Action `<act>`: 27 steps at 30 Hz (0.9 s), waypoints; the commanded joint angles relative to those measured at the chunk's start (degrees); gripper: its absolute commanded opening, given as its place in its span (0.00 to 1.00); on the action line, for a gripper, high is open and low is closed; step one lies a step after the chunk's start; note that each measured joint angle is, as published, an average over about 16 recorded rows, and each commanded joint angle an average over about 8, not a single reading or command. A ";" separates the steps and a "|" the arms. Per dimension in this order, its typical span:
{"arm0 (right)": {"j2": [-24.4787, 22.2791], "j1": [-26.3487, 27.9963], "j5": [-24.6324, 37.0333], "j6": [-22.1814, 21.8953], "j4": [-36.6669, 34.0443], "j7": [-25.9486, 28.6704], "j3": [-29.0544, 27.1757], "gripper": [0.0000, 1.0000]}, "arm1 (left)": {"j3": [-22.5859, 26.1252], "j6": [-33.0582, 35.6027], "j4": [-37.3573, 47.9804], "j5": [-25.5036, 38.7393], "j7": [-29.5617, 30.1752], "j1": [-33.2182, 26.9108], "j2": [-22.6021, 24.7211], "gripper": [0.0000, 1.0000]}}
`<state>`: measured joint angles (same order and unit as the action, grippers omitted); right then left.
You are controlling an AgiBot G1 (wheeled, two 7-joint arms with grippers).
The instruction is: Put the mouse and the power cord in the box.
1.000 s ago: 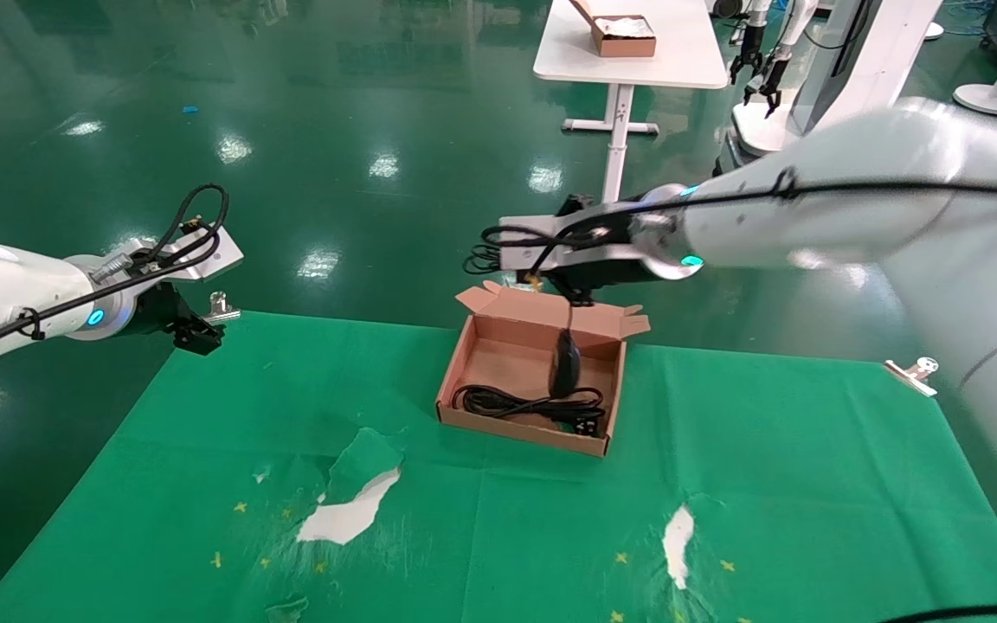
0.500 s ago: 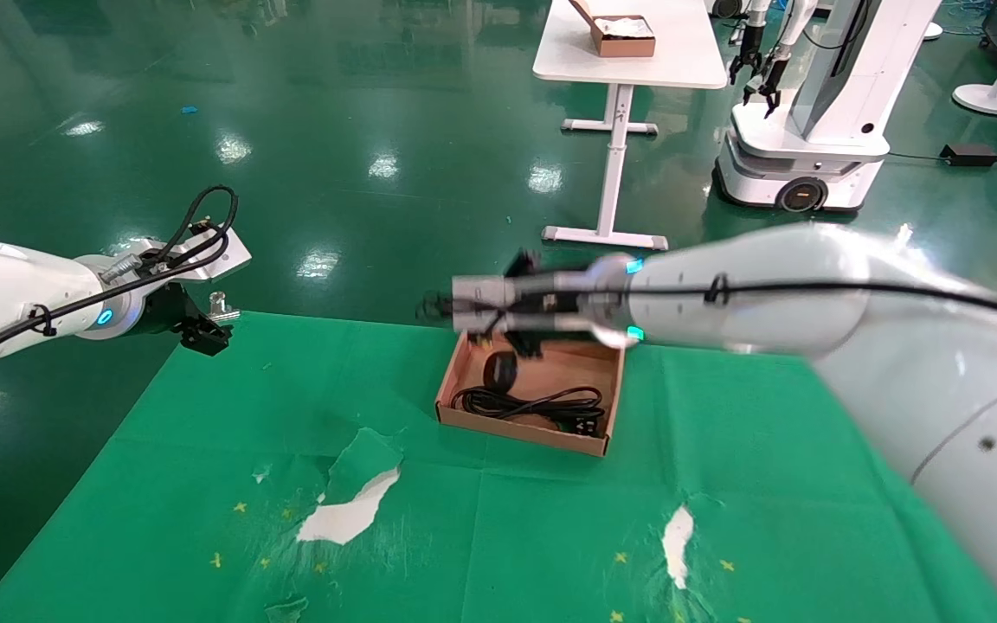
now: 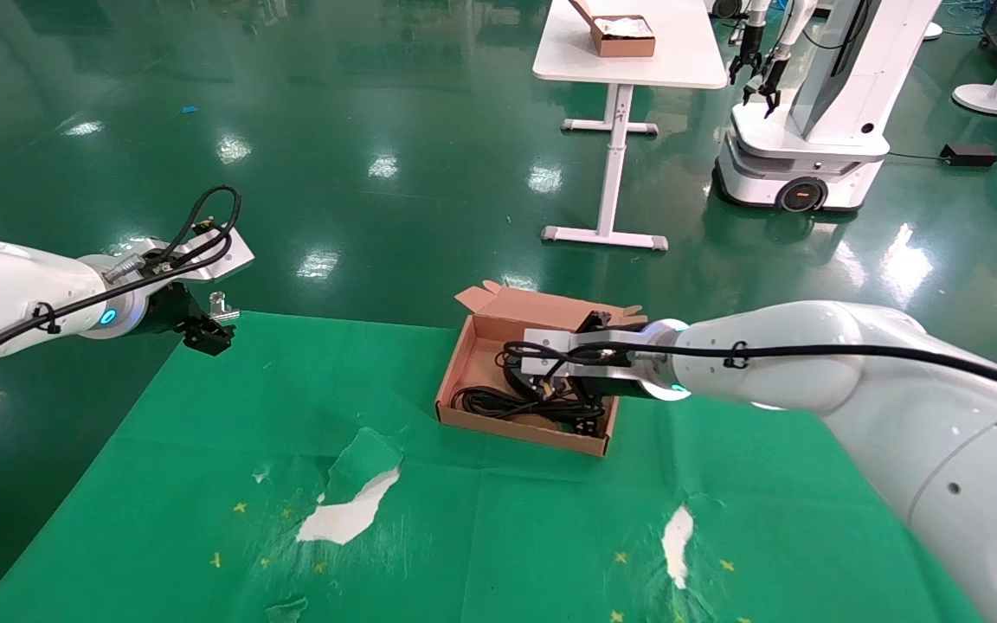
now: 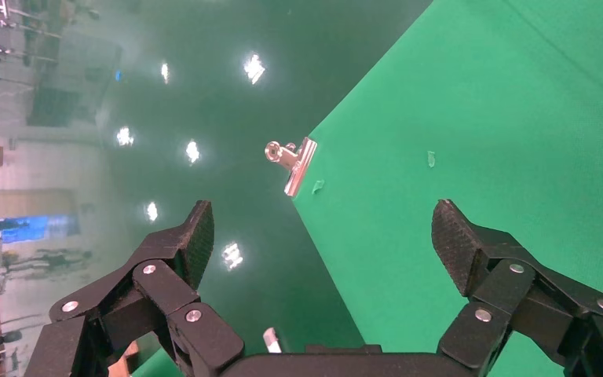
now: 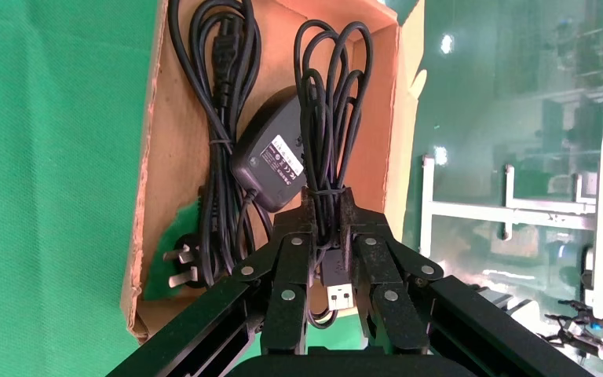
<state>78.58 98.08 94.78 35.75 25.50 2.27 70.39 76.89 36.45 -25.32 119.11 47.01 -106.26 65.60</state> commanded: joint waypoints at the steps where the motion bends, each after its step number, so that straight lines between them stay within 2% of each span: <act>1: 0.06 -0.13 -0.08 -0.39 -0.37 0.15 0.26 1.00 | -0.01 -0.01 0.07 -0.05 -0.04 0.00 0.01 1.00; 16: -0.78 -0.41 -0.64 1.34 1.34 -0.14 -1.35 1.00 | 0.02 -0.02 -0.12 0.07 0.04 0.02 0.01 1.00; 27: -7.74 -6.28 -9.15 9.23 8.93 1.26 -9.96 1.00 | 0.01 -0.03 -0.11 0.06 0.03 0.02 0.01 1.00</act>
<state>70.86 91.81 85.65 44.96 34.42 3.52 60.46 76.90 36.42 -25.43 119.17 47.04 -106.24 65.61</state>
